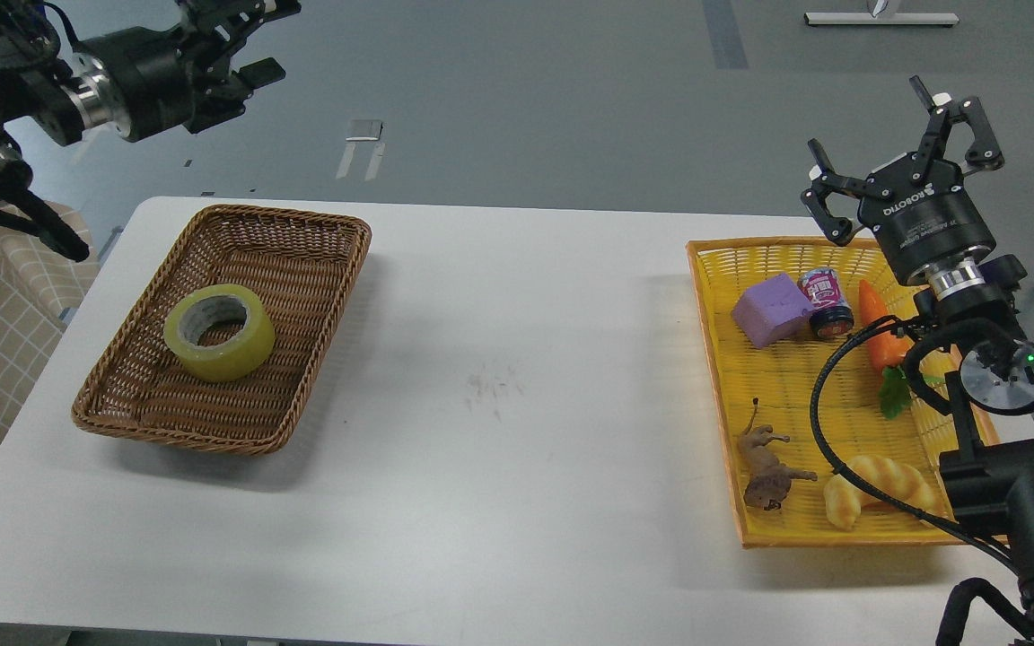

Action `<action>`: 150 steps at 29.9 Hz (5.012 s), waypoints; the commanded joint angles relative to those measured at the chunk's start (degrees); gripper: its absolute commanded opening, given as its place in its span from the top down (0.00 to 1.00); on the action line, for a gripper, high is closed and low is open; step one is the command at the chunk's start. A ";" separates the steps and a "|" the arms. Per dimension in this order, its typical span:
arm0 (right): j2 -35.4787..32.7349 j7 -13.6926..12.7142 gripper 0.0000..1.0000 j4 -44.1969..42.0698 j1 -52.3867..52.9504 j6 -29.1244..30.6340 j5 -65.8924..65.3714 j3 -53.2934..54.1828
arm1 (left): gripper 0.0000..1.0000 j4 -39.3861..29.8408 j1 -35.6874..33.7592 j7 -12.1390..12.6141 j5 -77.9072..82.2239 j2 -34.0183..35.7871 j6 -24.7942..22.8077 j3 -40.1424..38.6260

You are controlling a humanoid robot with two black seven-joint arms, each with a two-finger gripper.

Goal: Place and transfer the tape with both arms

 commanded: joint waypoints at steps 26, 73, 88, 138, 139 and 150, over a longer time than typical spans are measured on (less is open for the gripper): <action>-1.76 -0.79 0.00 -0.08 6.65 0.00 -0.09 0.00 | 0.02 -11.60 19.51 -0.95 -15.49 -17.87 -1.64 -27.47; 1.49 -0.88 0.00 7.39 3.92 0.00 0.26 -0.18 | 0.02 -14.34 25.94 -0.51 -15.49 -23.32 -1.64 -36.36; 1.93 -0.88 0.00 7.47 3.31 0.00 0.26 -0.18 | 0.02 -14.34 27.78 -0.51 -15.49 -24.73 -1.64 -38.20; 3.16 -0.88 0.00 8.27 2.16 0.00 0.26 -0.53 | 0.02 -14.43 29.63 -0.51 -15.49 -26.49 -1.64 -39.96; 3.16 -0.88 0.00 8.27 2.08 0.00 0.26 -0.79 | 0.02 -14.43 29.63 -0.51 -15.49 -26.49 -1.64 -39.96; 3.16 -0.88 0.00 8.71 1.99 0.00 0.26 -0.97 | 0.02 -14.51 29.63 -0.51 -15.49 -26.58 -1.64 -39.96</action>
